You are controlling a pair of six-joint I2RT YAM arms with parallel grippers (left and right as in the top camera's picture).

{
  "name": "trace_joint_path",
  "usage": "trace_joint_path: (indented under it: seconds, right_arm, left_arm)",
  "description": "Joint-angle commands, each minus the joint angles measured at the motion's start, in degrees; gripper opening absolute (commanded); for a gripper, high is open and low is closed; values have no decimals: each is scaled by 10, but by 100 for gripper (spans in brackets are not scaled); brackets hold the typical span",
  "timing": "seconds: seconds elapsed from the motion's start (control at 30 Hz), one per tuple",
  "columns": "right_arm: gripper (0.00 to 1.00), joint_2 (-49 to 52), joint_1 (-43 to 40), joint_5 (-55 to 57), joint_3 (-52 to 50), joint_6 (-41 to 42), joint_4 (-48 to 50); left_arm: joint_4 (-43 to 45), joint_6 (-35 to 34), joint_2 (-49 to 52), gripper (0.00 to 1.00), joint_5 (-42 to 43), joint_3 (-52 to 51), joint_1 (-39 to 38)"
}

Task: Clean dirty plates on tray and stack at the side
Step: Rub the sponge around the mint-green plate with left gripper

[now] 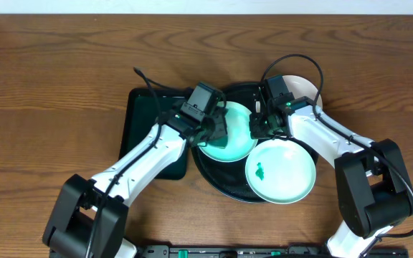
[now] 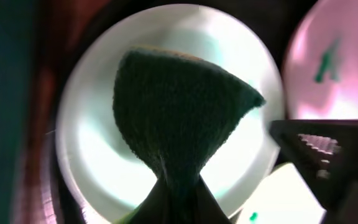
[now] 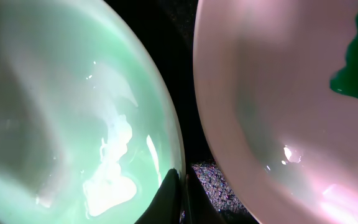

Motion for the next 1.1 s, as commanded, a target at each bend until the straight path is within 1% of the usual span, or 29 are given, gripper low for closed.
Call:
trace_joint_path:
  seconds: [0.0,0.07,0.17,0.37,0.83,1.07]
  right_arm:
    - [1,4,8,-31,0,-11,4]
    - [1,4,8,-31,0,-11,4]
    - [1,4,8,-31,0,-11,4]
    - [1,4,8,-31,0,-11,4]
    - [1,4,8,-31,0,-11,4]
    - [1,4,8,-31,0,-11,4]
  left_arm:
    - [-26,19,-1,7,-19,50,15]
    - [-37,33,-1,7,-20,61,15]
    - [-43,33,1,7,-31,63,13]
    - [-43,35,23,7,-81,63,3]
    - [-22,30,131,7,-83,63,3]
    - [-14,26,173,7,-61,63,-20]
